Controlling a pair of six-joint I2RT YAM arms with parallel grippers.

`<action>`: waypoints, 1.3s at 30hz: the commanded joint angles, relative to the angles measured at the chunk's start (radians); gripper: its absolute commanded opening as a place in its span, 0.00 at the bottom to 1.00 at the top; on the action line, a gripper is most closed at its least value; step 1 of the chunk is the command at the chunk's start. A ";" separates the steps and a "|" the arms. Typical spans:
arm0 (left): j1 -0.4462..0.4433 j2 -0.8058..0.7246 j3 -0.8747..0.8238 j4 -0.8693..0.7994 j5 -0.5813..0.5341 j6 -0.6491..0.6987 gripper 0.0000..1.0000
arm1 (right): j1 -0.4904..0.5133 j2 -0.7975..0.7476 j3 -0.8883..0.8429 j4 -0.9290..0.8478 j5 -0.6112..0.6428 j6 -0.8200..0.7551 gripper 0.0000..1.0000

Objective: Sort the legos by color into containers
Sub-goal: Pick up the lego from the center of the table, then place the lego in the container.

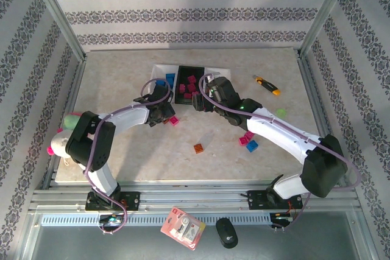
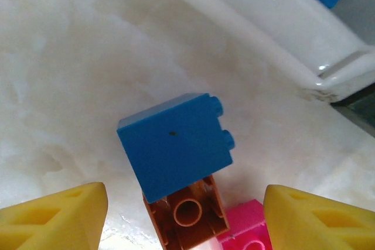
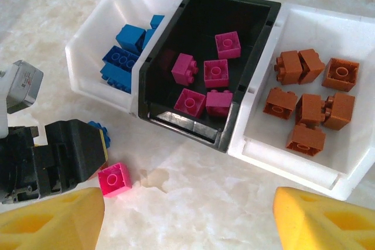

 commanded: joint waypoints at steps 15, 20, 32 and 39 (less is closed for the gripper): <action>-0.012 0.089 0.051 -0.040 0.032 -0.039 0.37 | -0.018 -0.035 -0.033 -0.009 0.028 0.000 0.76; -0.017 0.023 0.041 -0.050 0.028 -0.022 0.33 | -0.018 -0.060 -0.037 -0.007 0.022 0.005 0.76; -0.131 -0.066 0.188 0.024 0.001 0.258 0.28 | -0.027 -0.315 -0.206 0.007 0.040 -0.031 0.77; -0.191 0.062 0.355 0.182 0.061 0.465 0.28 | -0.050 -0.491 -0.288 0.007 0.039 -0.073 0.78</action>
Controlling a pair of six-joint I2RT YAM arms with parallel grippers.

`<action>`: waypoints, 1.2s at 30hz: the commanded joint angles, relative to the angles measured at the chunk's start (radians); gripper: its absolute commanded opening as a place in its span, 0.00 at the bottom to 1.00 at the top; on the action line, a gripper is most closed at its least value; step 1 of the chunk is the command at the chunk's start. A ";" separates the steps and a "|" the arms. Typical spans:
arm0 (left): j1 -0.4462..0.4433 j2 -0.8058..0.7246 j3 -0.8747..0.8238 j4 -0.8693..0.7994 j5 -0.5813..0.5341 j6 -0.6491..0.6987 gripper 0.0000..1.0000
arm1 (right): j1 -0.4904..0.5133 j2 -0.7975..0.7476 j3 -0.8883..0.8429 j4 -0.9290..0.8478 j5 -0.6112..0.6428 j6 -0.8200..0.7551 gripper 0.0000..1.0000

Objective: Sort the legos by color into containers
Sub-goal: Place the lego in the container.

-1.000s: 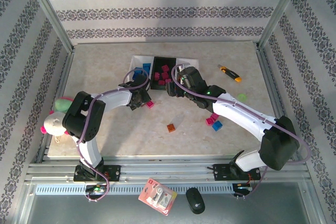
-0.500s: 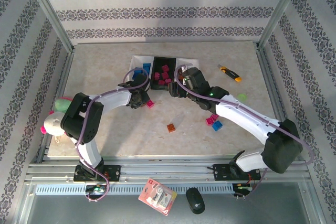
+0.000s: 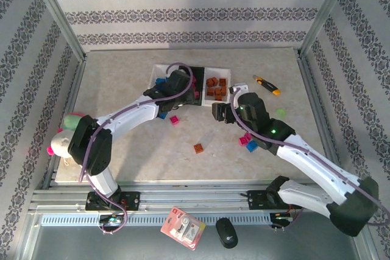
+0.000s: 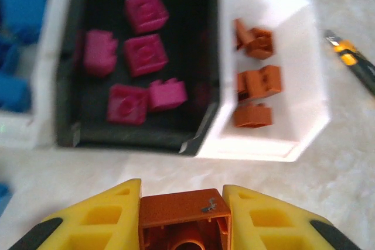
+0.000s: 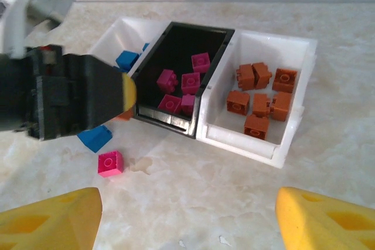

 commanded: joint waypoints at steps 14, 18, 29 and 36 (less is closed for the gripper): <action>-0.043 0.462 0.488 0.106 0.104 0.329 0.32 | -0.064 -0.139 -0.074 -0.041 0.010 -0.034 0.78; -0.043 0.510 0.543 0.100 0.118 0.334 0.44 | -0.068 -0.150 -0.071 -0.073 0.038 -0.022 0.78; -0.044 0.267 0.245 0.393 0.220 0.533 0.93 | -0.238 -0.152 -0.096 -0.323 0.126 0.242 0.76; -0.061 0.015 -0.092 0.585 0.410 0.805 0.97 | -0.370 -0.064 -0.116 -0.502 -0.011 0.370 0.76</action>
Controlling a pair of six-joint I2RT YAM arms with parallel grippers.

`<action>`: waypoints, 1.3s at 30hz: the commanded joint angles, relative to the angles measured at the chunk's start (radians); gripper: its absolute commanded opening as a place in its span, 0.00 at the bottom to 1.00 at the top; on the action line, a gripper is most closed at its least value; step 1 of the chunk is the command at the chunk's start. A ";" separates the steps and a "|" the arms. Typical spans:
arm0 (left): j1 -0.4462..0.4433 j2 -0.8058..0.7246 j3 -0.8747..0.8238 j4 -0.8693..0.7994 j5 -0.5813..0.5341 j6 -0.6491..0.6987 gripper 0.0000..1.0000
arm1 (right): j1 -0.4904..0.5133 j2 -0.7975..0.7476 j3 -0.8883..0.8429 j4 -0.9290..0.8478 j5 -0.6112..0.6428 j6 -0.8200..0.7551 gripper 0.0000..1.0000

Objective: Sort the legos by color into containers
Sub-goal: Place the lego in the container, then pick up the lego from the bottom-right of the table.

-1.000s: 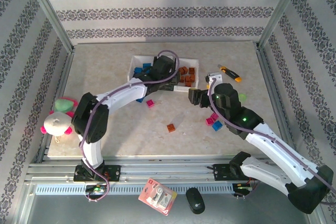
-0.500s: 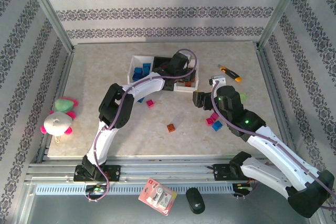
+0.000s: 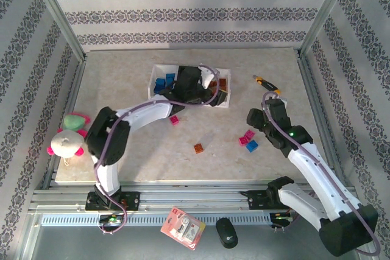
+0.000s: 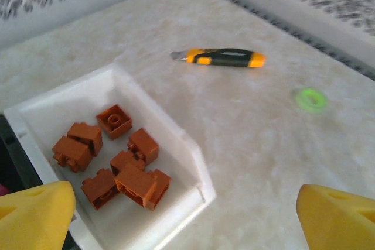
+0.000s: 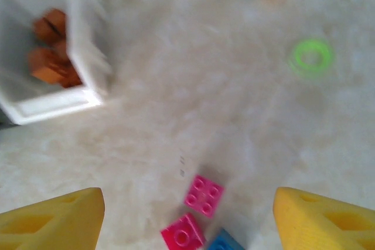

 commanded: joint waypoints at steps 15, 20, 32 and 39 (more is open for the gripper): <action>-0.102 -0.403 -0.439 0.252 0.309 0.330 0.99 | -0.078 0.126 -0.209 0.032 -0.238 0.409 0.70; -0.105 -0.439 -0.488 0.244 0.329 0.321 0.99 | -0.080 0.147 -0.255 0.097 -0.257 0.453 0.64; -0.105 -0.460 -0.533 0.269 0.292 0.284 0.99 | -0.076 0.140 -0.245 0.080 -0.253 0.442 0.36; -0.105 -0.542 -0.628 0.289 0.167 0.166 0.99 | 0.060 0.161 -0.098 0.054 -0.162 0.357 0.32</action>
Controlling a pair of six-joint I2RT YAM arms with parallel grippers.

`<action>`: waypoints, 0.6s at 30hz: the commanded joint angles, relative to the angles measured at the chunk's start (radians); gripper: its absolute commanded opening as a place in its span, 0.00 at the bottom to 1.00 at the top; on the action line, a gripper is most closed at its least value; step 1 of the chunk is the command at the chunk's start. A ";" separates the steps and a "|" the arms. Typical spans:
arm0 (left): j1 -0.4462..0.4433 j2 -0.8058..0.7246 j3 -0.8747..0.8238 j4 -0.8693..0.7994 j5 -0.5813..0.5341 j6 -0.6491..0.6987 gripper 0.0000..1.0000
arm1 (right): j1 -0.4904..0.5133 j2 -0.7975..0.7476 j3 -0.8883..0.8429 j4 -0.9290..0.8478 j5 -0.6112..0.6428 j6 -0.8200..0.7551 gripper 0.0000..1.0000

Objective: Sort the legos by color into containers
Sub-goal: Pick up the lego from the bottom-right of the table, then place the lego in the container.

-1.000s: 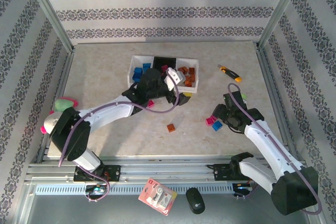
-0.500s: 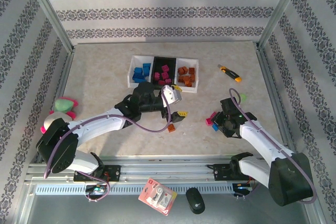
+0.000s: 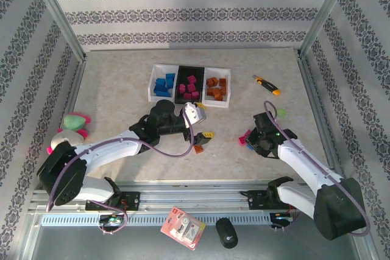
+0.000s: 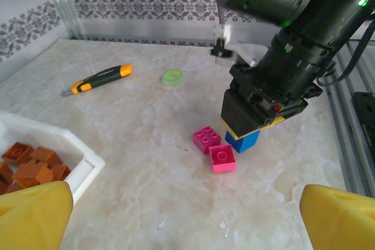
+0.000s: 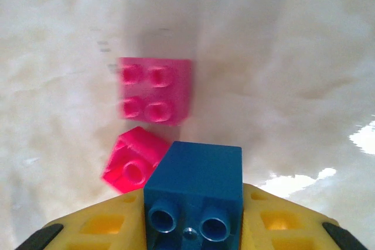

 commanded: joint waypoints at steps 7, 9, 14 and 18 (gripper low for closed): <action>-0.005 -0.240 -0.141 -0.146 -0.311 -0.158 0.99 | 0.266 0.220 0.350 0.048 0.184 -0.248 0.31; 0.008 -0.292 -0.168 -0.191 -0.360 -0.187 0.99 | 0.302 0.297 0.428 0.081 0.188 -0.320 0.31; 0.036 -0.406 -0.247 -0.271 -0.492 -0.276 0.99 | 0.381 0.507 0.638 0.223 0.155 -0.549 0.31; 0.041 -0.492 -0.300 -0.322 -0.558 -0.325 0.99 | 0.418 0.676 0.824 0.298 0.139 -0.673 0.31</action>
